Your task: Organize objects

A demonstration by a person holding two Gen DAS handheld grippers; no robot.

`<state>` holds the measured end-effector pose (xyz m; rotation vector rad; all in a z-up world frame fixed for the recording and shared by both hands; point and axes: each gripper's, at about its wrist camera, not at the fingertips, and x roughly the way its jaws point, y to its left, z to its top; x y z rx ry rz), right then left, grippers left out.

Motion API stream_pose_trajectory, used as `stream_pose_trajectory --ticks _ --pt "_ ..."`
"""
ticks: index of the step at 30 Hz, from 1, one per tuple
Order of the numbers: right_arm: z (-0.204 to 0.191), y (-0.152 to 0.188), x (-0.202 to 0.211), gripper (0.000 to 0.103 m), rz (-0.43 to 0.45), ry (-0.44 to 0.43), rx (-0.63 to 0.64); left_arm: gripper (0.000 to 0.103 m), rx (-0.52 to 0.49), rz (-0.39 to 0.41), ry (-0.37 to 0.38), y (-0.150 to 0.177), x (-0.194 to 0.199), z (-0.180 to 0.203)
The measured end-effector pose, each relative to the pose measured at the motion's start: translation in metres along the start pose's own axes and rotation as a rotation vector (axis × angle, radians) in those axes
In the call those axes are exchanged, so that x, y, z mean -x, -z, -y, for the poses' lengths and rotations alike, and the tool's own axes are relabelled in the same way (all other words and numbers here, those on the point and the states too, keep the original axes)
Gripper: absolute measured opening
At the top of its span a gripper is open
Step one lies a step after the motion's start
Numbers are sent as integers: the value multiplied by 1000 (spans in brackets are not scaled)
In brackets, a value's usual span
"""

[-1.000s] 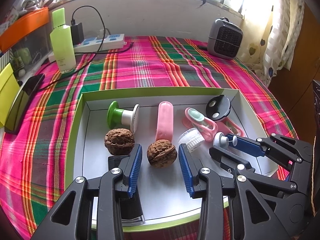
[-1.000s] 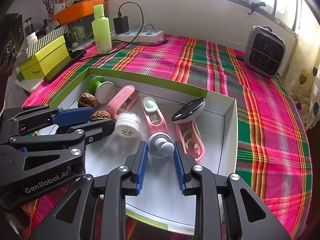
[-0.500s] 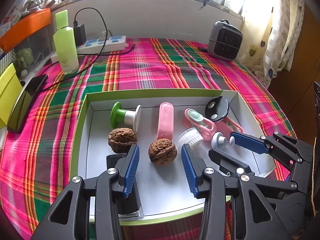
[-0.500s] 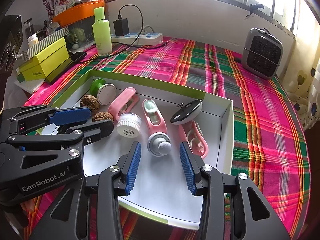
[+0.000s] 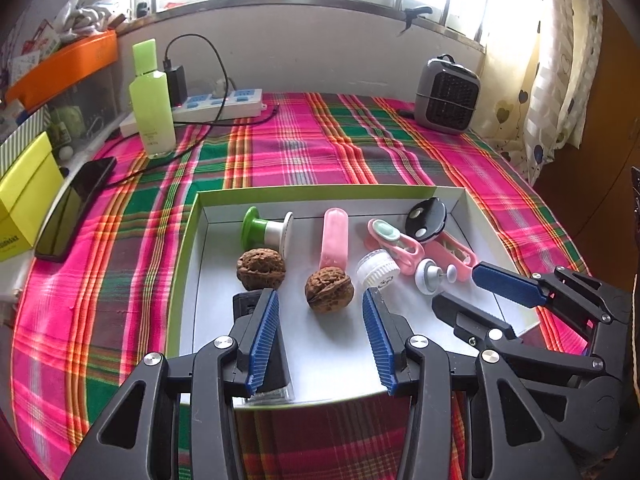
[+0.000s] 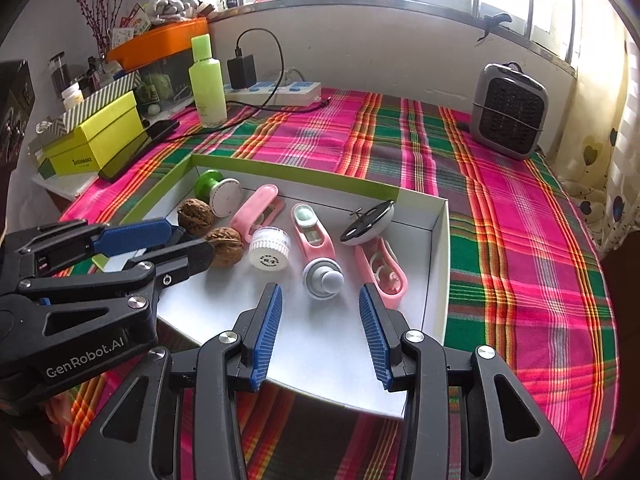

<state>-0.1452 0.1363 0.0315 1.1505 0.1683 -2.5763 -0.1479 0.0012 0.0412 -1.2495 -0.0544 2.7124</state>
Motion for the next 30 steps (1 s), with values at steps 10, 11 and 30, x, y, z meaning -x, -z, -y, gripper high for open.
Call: stream_pose_trajectory --ticks 10,11,30 --pt "-5 10 21 42 36 14 -21 43 4 31 -9 14 21 3" --pt "-5 11 22 42 39 13 -24 43 7 32 -11 16 23 3" --pt "-16 38 45 42 76 -7 -65 43 15 79 -61 53 51 5"
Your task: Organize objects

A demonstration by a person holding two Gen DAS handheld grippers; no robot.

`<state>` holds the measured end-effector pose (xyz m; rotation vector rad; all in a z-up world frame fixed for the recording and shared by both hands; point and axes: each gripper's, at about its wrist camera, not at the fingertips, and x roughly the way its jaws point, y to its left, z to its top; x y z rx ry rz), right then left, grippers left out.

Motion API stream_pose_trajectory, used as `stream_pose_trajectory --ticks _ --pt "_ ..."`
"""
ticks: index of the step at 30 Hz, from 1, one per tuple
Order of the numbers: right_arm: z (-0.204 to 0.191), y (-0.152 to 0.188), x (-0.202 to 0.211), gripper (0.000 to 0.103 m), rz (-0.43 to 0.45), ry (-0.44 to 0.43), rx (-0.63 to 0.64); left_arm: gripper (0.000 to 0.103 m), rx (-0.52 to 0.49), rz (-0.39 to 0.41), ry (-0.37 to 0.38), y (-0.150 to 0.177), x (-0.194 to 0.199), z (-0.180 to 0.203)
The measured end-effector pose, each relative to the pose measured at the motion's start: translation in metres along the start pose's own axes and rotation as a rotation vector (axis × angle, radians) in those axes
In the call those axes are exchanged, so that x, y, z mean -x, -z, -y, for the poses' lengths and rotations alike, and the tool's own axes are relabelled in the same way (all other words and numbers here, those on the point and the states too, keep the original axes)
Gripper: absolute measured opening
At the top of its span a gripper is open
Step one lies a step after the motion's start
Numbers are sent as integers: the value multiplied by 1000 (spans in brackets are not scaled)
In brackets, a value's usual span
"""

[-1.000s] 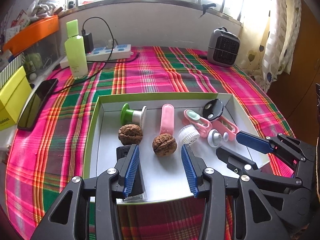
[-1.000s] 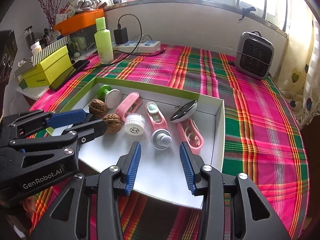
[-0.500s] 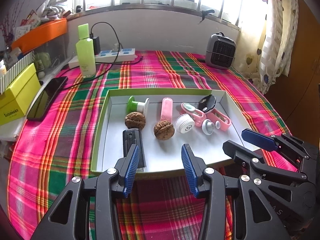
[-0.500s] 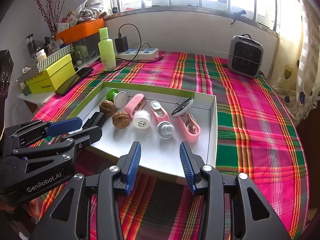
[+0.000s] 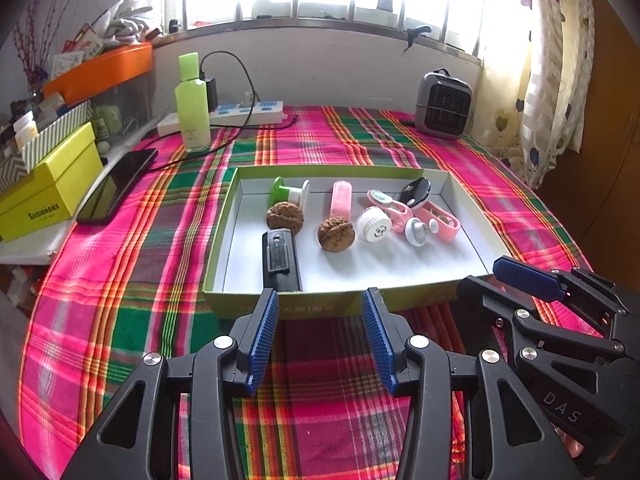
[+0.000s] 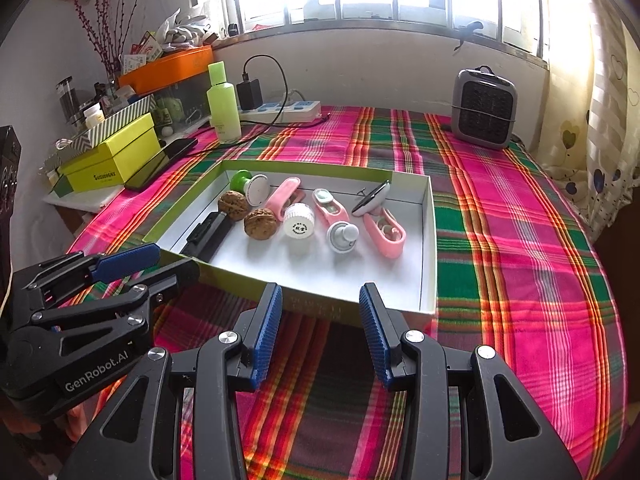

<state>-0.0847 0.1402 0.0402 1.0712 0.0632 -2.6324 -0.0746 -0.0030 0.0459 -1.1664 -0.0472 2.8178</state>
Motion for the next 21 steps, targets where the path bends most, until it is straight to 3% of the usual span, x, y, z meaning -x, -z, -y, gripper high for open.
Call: stream_pose_trajectory --ticks 21 --pt "1 33 -10 54 -112 34 -19 43 15 -90 -35 35 -10 0"
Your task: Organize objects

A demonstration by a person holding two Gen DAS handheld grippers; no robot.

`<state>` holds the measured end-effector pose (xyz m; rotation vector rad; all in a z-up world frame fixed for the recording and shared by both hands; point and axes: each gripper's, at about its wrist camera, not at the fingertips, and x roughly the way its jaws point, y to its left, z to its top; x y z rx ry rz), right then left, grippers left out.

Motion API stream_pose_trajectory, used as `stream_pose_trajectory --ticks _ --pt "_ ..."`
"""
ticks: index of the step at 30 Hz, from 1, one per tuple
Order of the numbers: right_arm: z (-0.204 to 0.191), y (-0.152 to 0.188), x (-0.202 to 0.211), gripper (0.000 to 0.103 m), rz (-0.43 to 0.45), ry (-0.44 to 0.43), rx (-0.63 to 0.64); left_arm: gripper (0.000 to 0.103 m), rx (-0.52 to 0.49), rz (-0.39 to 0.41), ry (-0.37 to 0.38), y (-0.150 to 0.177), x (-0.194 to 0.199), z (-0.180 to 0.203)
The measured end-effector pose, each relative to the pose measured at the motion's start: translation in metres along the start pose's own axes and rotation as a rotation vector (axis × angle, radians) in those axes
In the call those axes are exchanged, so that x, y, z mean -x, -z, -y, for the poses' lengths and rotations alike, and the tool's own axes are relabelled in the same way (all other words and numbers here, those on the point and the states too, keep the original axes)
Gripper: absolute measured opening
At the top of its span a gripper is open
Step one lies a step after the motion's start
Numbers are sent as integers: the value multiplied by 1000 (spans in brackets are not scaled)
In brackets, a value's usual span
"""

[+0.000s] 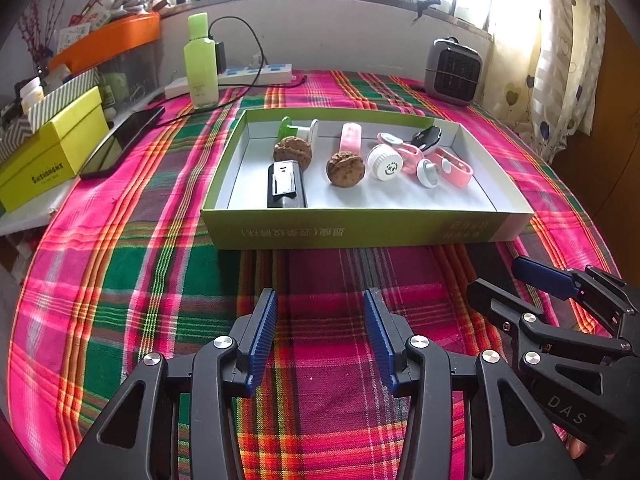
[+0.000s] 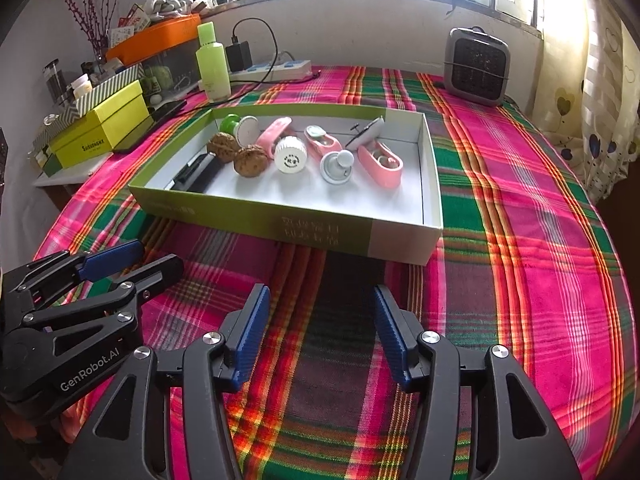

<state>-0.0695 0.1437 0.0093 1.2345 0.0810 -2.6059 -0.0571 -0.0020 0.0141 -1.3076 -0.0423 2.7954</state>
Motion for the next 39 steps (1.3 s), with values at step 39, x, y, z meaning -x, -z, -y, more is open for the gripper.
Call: stream_pose_trajectory --ticks 39 --pt "18 -1 -9 71 -35 107 -35 64 -21 -21 -29 -3 -11 10"
